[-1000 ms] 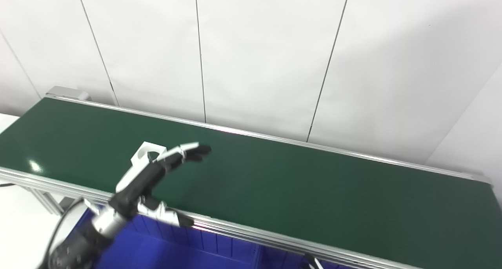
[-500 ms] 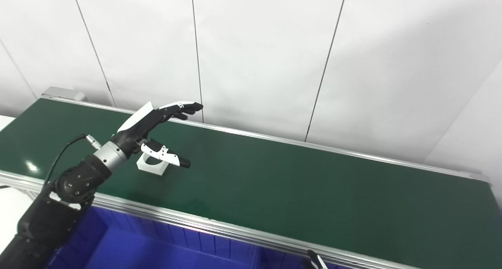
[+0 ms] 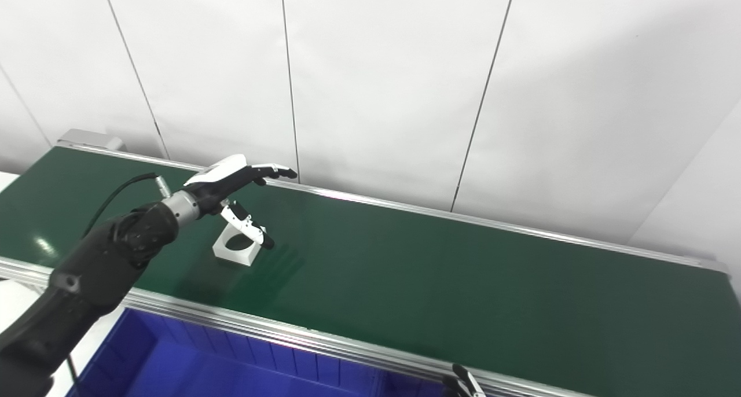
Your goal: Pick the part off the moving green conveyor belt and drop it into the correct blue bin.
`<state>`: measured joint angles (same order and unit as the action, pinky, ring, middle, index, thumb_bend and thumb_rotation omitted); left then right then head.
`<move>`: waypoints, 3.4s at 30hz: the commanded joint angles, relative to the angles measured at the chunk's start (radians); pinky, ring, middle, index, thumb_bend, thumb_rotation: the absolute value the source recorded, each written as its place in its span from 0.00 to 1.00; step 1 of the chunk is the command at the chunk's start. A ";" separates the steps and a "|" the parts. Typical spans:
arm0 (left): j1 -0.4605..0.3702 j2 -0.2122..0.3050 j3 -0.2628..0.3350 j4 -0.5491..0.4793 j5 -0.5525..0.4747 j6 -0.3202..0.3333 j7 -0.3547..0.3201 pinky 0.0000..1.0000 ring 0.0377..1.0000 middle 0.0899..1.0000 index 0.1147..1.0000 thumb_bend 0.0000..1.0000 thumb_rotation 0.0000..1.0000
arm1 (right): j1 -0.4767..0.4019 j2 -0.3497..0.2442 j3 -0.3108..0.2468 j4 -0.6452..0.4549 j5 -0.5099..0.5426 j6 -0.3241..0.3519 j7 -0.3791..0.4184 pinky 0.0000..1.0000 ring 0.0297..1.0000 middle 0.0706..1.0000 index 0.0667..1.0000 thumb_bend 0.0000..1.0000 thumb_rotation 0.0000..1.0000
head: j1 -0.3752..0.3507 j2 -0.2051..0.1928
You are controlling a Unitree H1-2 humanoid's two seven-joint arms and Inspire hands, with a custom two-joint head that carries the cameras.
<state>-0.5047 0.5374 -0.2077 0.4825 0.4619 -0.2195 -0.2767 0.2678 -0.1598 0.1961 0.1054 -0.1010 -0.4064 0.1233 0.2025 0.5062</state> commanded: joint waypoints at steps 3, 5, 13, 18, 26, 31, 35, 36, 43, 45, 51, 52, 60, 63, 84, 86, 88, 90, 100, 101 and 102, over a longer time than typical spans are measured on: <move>-0.065 0.036 -0.027 0.060 0.066 -0.039 0.056 0.82 0.89 0.90 0.86 0.95 0.16 | -0.007 0.005 -0.002 -0.016 0.009 -0.062 -0.004 0.74 0.83 0.85 0.94 0.94 0.28 | -0.003 0.002; -0.075 0.035 -0.043 0.094 0.091 -0.049 0.076 0.83 0.89 0.90 0.86 0.96 0.16 | -0.006 0.003 -0.001 -0.017 0.014 -0.063 -0.001 0.74 0.83 0.85 0.94 0.94 0.27 | -0.003 0.004; -0.093 0.023 -0.083 0.161 0.126 -0.017 0.068 0.92 0.95 0.94 0.88 0.96 0.12 | 0.002 -0.002 0.000 -0.030 0.019 -0.061 0.002 0.74 0.83 0.85 0.94 0.93 0.27 | 0.000 0.009; -0.088 0.025 -0.118 0.159 0.154 -0.005 0.056 0.93 0.97 0.95 0.89 0.97 0.13 | 0.006 -0.003 0.000 -0.033 0.022 -0.060 0.002 0.73 0.82 0.85 0.94 0.94 0.28 | 0.002 0.013; -0.081 0.004 -0.146 0.183 0.200 0.009 0.110 0.89 0.94 0.93 0.88 0.86 0.01 | 0.011 -0.004 0.001 -0.040 0.030 -0.062 0.004 0.73 0.82 0.85 0.94 0.93 0.27 | 0.002 0.017; -0.073 -0.031 -0.149 0.232 0.189 -0.033 0.177 0.74 0.82 0.84 0.81 0.72 0.00 | 0.019 -0.002 -0.003 -0.053 0.023 -0.061 -0.001 0.73 0.82 0.85 0.95 0.93 0.28 | 0.000 0.026; -0.073 -0.063 -0.162 0.288 0.202 -0.080 0.265 0.57 0.62 0.67 0.53 0.54 0.03 | 0.025 -0.001 -0.005 -0.063 0.029 -0.057 0.001 0.73 0.82 0.85 0.94 0.93 0.28 | -0.005 0.032; -0.077 -0.068 -0.166 0.304 0.206 -0.090 0.279 0.52 0.56 0.55 0.47 0.52 0.01 | 0.027 0.000 -0.006 -0.065 0.029 -0.057 0.000 0.73 0.82 0.85 0.94 0.93 0.28 | -0.005 0.034; -0.081 -0.067 -0.155 0.273 0.168 -0.066 0.248 0.43 0.46 0.44 0.43 0.52 0.00 | 0.029 0.007 -0.006 -0.069 0.026 -0.058 -0.003 0.73 0.83 0.85 0.95 0.93 0.29 | -0.008 0.041; -0.076 -0.059 -0.147 0.252 0.158 -0.067 0.242 0.42 0.46 0.44 0.43 0.52 0.00 | 0.029 0.008 -0.005 -0.071 0.023 -0.057 -0.002 0.74 0.83 0.85 0.95 0.92 0.29 | -0.012 0.043; -0.027 -0.036 -0.066 0.153 0.072 -0.087 0.243 0.42 0.42 0.43 0.43 0.51 0.00 | 0.029 0.023 -0.003 -0.076 0.012 -0.058 -0.012 0.72 0.81 0.84 0.94 0.93 0.29 | -0.059 0.065; -0.015 -0.034 -0.047 0.128 0.051 -0.081 0.233 0.43 0.42 0.43 0.43 0.51 0.00 | 0.030 0.025 -0.002 -0.077 0.012 -0.057 -0.011 0.72 0.81 0.84 0.94 0.93 0.29 | -0.063 0.067; 0.114 0.020 0.099 -0.115 -0.114 -0.210 0.219 0.44 0.42 0.43 0.44 0.50 0.00 | 0.046 0.053 0.009 -0.128 -0.024 -0.033 -0.019 0.73 0.81 0.85 0.93 0.91 0.31 | -0.250 0.153; 0.147 0.036 0.117 -0.160 -0.213 -0.250 0.214 0.43 0.42 0.44 0.44 0.50 0.00 | 0.053 0.070 0.011 -0.146 -0.054 -0.010 -0.029 0.74 0.82 0.86 0.94 0.91 0.34 | -0.289 0.171; 0.429 -0.036 -0.038 -0.286 -0.302 -0.250 0.252 0.39 0.39 0.43 0.47 0.50 0.00 | 0.050 0.167 0.007 -0.197 -0.179 0.059 -0.109 0.73 0.81 0.83 0.93 0.90 0.37 | -0.448 0.305; 0.456 -0.046 -0.076 -0.287 -0.266 -0.250 0.266 0.39 0.39 0.43 0.48 0.50 0.00 | 0.054 0.167 0.006 -0.212 -0.183 0.075 -0.109 0.73 0.81 0.83 0.93 0.90 0.37 | -0.440 0.312; 0.473 -0.052 -0.107 -0.289 -0.237 -0.250 0.285 0.38 0.38 0.42 0.48 0.50 0.00 | 0.056 0.166 0.005 -0.219 -0.188 0.081 -0.111 0.72 0.80 0.83 0.93 0.90 0.36 | -0.435 0.314; 0.486 -0.055 -0.138 -0.292 -0.196 -0.250 0.286 0.39 0.38 0.42 0.49 0.49 0.00 | 0.056 0.163 0.004 -0.223 -0.182 0.083 -0.110 0.73 0.80 0.83 0.93 0.89 0.36 | -0.426 0.318; 0.536 -0.102 -0.178 -0.359 -0.062 -0.155 0.130 0.40 0.38 0.43 0.48 0.49 0.00 | 0.056 0.160 -0.002 -0.232 -0.161 0.088 -0.107 0.72 0.80 0.83 0.93 0.88 0.34 | -0.425 0.329; 0.537 -0.105 -0.178 -0.363 -0.052 -0.142 0.117 0.41 0.38 0.43 0.48 0.49 0.00 | 0.056 0.160 -0.003 -0.232 -0.162 0.088 -0.109 0.73 0.80 0.83 0.93 0.88 0.34 | -0.425 0.329; 0.535 -0.107 -0.180 -0.365 -0.032 -0.126 0.107 0.41 0.38 0.43 0.48 0.49 0.00 | 0.056 0.160 -0.004 -0.232 -0.163 0.086 -0.110 0.73 0.80 0.83 0.93 0.88 0.34 | -0.424 0.329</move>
<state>0.0444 0.4196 -0.3961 0.1481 0.4136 -0.3634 -0.1634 0.3279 -0.0049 0.1945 -0.0896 -0.2699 -0.3187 0.0240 -0.2224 0.8345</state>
